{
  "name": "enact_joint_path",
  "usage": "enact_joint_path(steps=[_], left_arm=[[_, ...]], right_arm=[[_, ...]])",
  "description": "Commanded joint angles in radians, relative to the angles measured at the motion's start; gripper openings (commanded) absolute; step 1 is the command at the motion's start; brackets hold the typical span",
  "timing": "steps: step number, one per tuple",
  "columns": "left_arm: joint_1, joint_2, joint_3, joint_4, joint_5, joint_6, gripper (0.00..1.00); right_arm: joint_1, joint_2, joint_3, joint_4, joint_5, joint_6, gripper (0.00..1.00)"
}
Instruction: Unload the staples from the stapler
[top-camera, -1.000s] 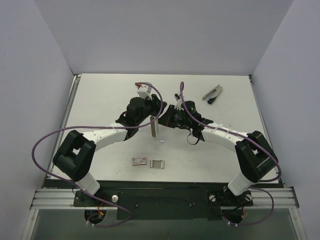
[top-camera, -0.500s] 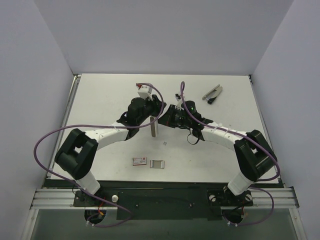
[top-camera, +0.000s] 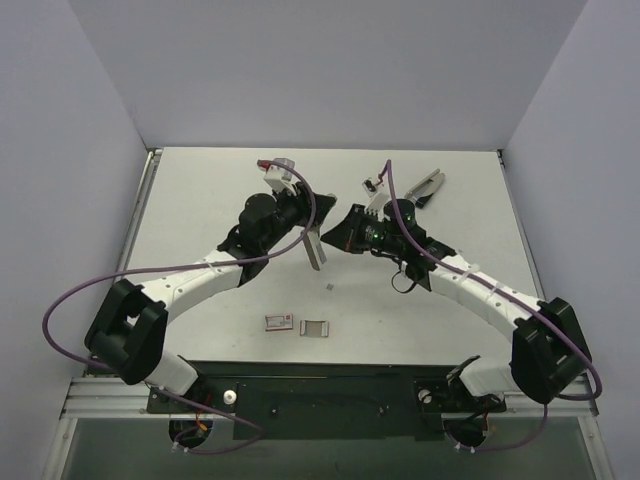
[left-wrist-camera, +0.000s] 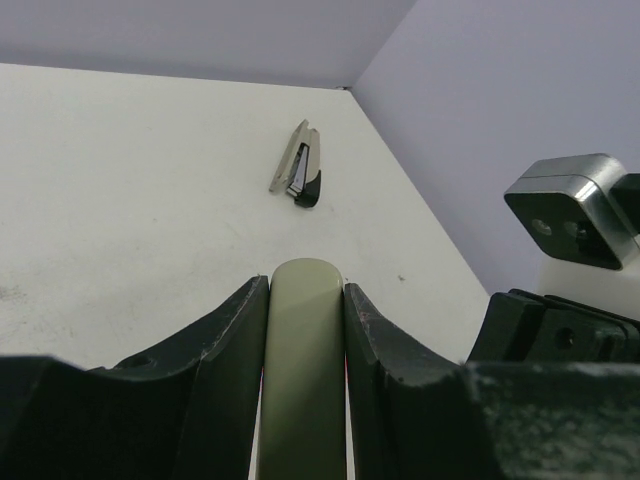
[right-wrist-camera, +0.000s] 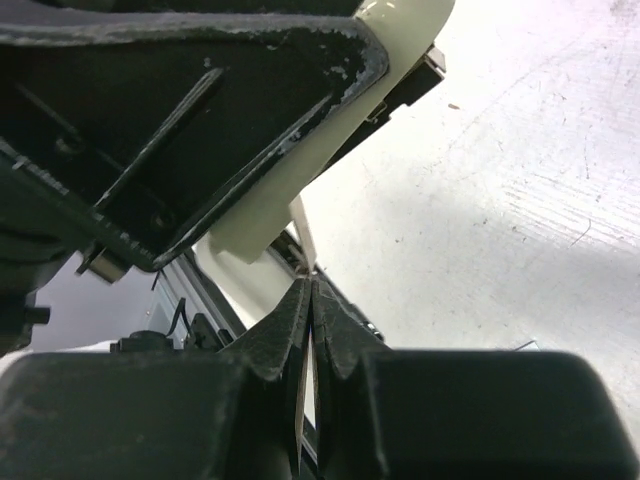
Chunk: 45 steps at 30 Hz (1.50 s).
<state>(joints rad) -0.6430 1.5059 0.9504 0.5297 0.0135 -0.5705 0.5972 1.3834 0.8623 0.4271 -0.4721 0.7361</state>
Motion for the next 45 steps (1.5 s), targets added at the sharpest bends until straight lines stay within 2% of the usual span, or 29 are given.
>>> enact_joint_path(steps=[1, 6, 12, 15, 17, 23, 28, 36, 45], left_arm=[[-0.007, -0.085, -0.01, 0.055, 0.052, -0.061, 0.0], [-0.009, -0.156, -0.027, 0.038, 0.063, -0.071, 0.0], [-0.017, -0.252, -0.041, 0.006, 0.031, -0.062, 0.0], [-0.029, -0.292, -0.05, -0.016, -0.006, -0.043, 0.0], [-0.034, -0.317, -0.055, -0.033, -0.05, -0.04, 0.0], [-0.043, -0.38, -0.065, -0.08, -0.101, -0.031, 0.0], [-0.052, -0.412, -0.078, -0.1, -0.125, -0.032, 0.0], [-0.061, -0.454, -0.098, -0.137, -0.138, -0.054, 0.0], [-0.063, -0.51, -0.079, -0.214, -0.136, -0.068, 0.0]], right_arm=[[0.016, -0.112, -0.011, -0.092, 0.013, -0.079, 0.0], [0.016, -0.236, -0.003, -0.238, 0.105, -0.171, 0.0], [0.03, -0.369, -0.006, -0.399, 0.116, -0.198, 0.0], [0.085, -0.425, -0.016, -0.424, 0.144, -0.193, 0.0], [0.174, -0.446, -0.019, -0.467, 0.171, -0.182, 0.0], [0.346, -0.437, -0.029, -0.383, 0.219, -0.119, 0.0], [0.421, -0.371, 0.027, -0.352, 0.254, -0.141, 0.0], [0.428, -0.248, 0.124, -0.326, 0.251, -0.171, 0.0], [0.382, -0.158, 0.181, -0.327, 0.236, -0.187, 0.0]])
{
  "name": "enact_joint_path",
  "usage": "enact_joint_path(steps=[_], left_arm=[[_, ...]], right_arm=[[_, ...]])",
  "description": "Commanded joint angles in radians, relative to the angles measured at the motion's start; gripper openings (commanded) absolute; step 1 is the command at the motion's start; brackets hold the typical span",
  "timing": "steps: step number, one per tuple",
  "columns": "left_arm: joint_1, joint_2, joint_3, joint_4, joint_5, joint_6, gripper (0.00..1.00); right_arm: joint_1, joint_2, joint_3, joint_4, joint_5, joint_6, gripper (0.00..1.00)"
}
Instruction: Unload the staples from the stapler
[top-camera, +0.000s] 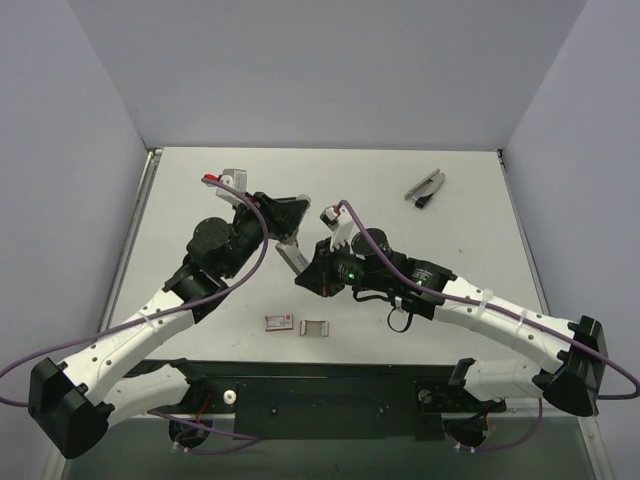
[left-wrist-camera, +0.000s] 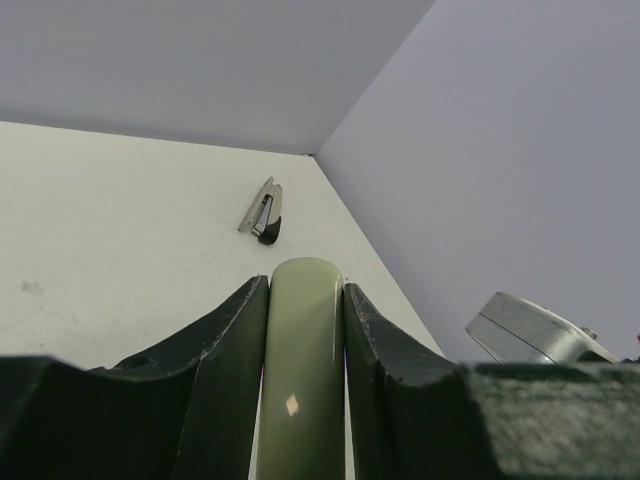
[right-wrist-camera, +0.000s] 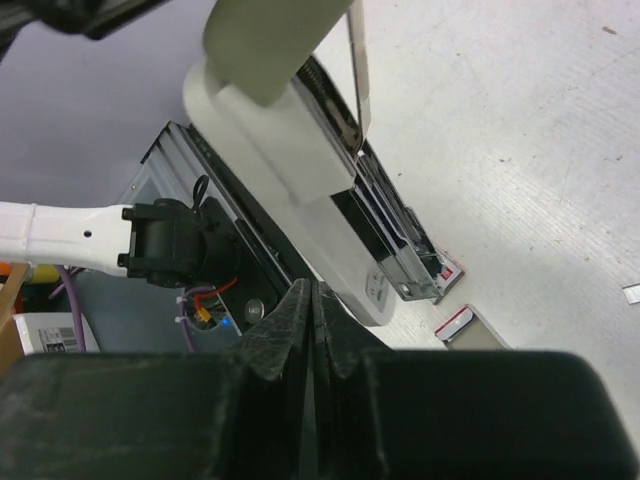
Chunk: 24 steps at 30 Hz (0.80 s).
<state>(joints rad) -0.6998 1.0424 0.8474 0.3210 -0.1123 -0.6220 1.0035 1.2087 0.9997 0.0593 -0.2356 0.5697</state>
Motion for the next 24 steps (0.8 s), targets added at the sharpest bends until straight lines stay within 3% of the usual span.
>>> enact_joint_path(steps=[1, 17, 24], left_arm=[[-0.006, -0.05, 0.031, -0.017, -0.007, -0.021, 0.0], [-0.006, -0.146, 0.03, -0.094, 0.055, -0.051, 0.0], [-0.006, -0.166, 0.048, -0.071, 0.217, -0.064, 0.0]], right_arm=[[-0.034, 0.02, 0.043, 0.04, -0.001, -0.019, 0.0], [-0.081, -0.078, 0.033, -0.053, 0.042, -0.06, 0.0], [-0.181, -0.182, -0.012, -0.124, -0.118, -0.106, 0.0]])
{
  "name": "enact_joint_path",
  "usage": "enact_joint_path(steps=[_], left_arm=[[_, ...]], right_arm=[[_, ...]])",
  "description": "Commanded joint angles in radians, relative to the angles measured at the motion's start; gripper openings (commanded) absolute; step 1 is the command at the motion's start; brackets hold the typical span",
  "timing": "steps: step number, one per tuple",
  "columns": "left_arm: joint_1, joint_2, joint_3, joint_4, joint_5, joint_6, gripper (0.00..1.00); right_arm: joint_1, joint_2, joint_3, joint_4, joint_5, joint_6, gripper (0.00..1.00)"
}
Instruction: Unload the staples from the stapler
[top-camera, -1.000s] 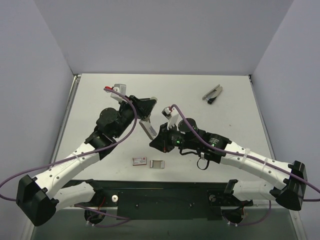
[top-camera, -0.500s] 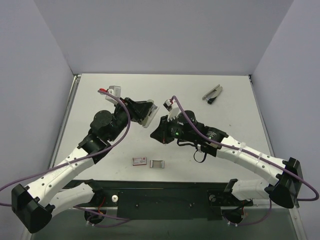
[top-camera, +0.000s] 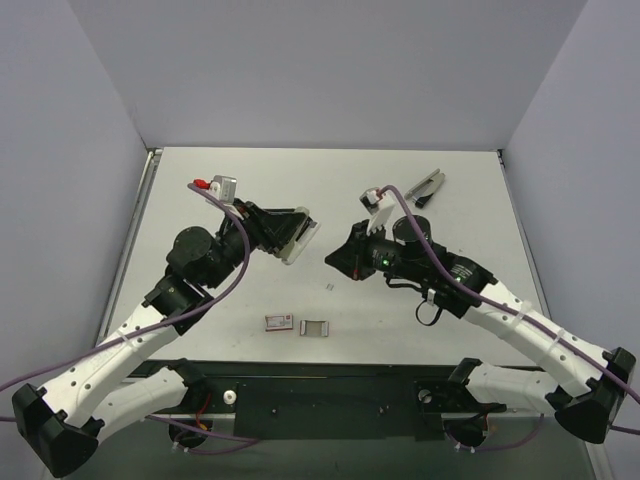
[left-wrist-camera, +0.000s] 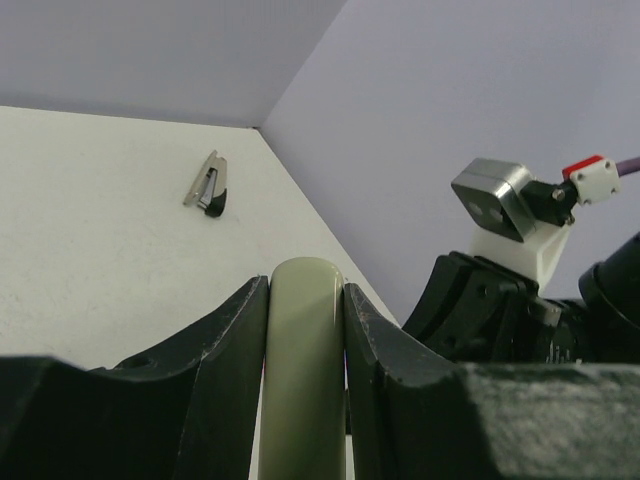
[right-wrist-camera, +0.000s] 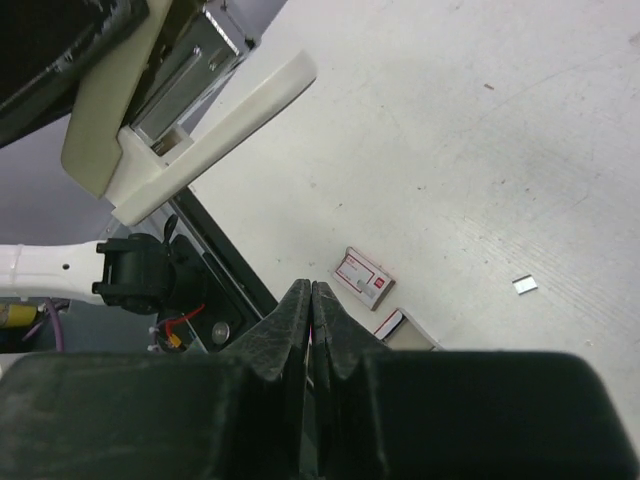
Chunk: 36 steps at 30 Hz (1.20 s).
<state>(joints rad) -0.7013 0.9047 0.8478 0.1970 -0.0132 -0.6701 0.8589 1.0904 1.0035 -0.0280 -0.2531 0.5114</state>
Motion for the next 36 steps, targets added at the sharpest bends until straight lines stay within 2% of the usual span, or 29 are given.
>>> enact_joint_path(steps=[1, 9, 19, 36], left_arm=[[-0.004, -0.032, 0.048, 0.061, 0.157, -0.017, 0.0], [-0.003, -0.044, 0.016, 0.189, 0.361, -0.052, 0.0], [-0.004, -0.061, -0.032, 0.304, 0.489, -0.14, 0.0], [-0.006, -0.09, -0.122, 0.387, 0.59, -0.18, 0.0]], right_arm=[[-0.05, -0.072, -0.017, -0.039, -0.126, -0.063, 0.0], [-0.063, -0.129, 0.01, -0.069, -0.388, -0.128, 0.0], [-0.057, -0.139, 0.04, -0.026, -0.431, -0.134, 0.0], [-0.004, 0.055, 0.233, 0.08, -0.508, -0.128, 0.0]])
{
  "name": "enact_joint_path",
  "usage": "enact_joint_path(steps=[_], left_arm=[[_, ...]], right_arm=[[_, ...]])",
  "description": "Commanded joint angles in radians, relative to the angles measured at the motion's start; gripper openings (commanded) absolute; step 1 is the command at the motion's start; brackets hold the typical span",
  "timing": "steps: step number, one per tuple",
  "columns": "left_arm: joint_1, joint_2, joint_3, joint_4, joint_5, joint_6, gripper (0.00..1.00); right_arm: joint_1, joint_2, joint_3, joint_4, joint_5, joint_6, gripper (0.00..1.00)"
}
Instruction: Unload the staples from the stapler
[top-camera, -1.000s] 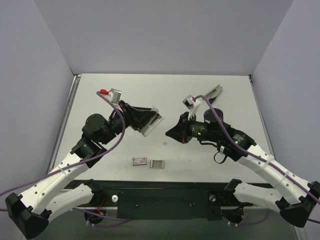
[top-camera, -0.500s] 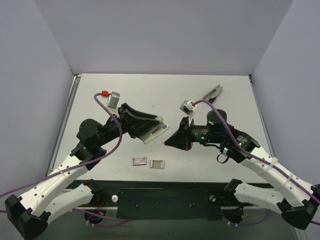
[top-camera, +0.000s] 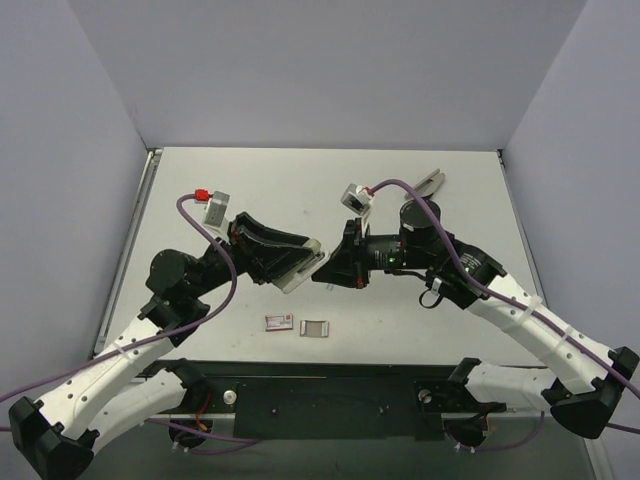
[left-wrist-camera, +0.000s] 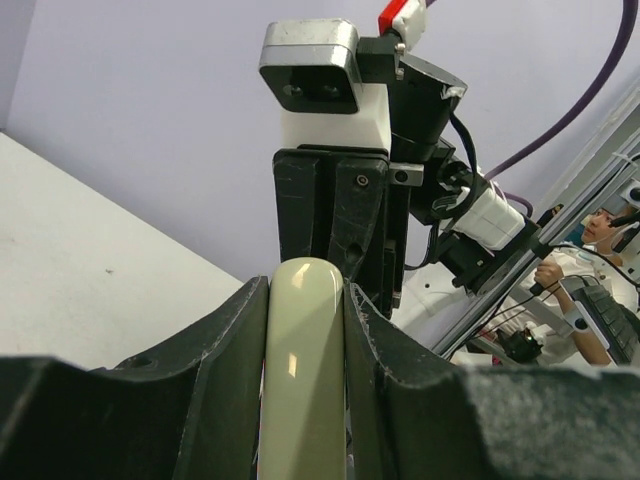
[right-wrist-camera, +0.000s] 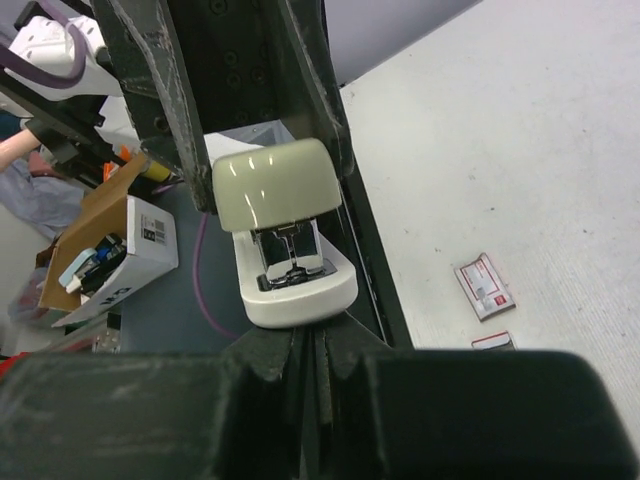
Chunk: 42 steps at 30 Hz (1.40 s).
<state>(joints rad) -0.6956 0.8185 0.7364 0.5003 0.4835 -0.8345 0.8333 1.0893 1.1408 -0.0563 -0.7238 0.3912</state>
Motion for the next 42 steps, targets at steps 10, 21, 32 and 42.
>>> enact_joint_path(steps=[10, 21, 32, 42], left_arm=[[-0.021, -0.001, -0.048, 0.121, 0.305, 0.006, 0.0], [-0.035, 0.024, -0.051, 0.084, 0.354, 0.064, 0.0], [-0.033, 0.01, 0.021, -0.068, 0.133, 0.192, 0.0], [-0.032, 0.027, 0.081, -0.147, -0.034, 0.261, 0.0]], right_arm=[[0.023, 0.228, 0.332, 0.059, -0.101, -0.066, 0.0], [0.012, 0.285, 0.413, 0.001, -0.144, -0.089, 0.0], [-0.086, 0.092, 0.168, 0.022, -0.082, -0.058, 0.0], [-0.2, -0.042, 0.008, 0.047, -0.039, 0.012, 0.0]])
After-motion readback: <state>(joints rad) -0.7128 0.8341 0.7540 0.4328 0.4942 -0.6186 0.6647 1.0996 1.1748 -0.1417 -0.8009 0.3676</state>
